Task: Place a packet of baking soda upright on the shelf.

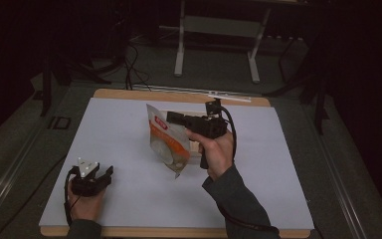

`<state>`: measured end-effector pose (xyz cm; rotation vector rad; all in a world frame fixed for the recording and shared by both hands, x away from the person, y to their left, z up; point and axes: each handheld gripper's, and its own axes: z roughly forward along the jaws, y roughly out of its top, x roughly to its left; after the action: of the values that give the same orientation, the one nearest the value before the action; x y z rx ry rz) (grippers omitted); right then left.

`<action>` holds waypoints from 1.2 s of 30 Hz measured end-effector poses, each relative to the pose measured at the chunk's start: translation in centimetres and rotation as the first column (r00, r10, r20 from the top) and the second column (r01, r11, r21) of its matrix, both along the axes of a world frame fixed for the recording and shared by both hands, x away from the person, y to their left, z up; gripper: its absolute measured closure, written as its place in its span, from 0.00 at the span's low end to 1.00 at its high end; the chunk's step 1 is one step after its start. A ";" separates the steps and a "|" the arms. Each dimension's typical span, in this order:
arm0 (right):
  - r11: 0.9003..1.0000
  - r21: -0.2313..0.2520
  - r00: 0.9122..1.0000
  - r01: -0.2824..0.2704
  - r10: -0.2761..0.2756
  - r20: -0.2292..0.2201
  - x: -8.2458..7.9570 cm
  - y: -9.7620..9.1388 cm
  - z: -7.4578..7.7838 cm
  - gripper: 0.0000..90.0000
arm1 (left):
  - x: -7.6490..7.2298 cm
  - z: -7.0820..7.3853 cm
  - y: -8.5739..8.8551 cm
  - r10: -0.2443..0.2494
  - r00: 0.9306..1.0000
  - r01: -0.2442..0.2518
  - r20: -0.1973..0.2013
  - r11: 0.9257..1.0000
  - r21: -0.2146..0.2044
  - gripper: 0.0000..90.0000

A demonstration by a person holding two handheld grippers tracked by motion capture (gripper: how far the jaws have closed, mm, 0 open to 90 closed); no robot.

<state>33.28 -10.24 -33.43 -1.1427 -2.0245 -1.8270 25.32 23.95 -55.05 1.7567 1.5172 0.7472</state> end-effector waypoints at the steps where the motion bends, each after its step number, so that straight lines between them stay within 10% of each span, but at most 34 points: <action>1: 1.000 0.003 1.000 0.006 -0.006 0.003 0.1 0.0 0.2 1.00 | 0.0 0.0 0.0 -0.001 1.000 0.001 -0.001 1.000 0.001 0.54; 36: 0.986 0.037 0.985 0.166 -0.164 -0.048 3.8 -1.1 0.4 1.00 | 0.0 0.0 0.1 -0.001 1.000 0.001 0.000 1.000 -0.006 0.54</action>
<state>37.10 -11.30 -33.07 -1.3634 -1.9110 -1.8893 25.31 24.00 -55.04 1.7527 1.5175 0.7417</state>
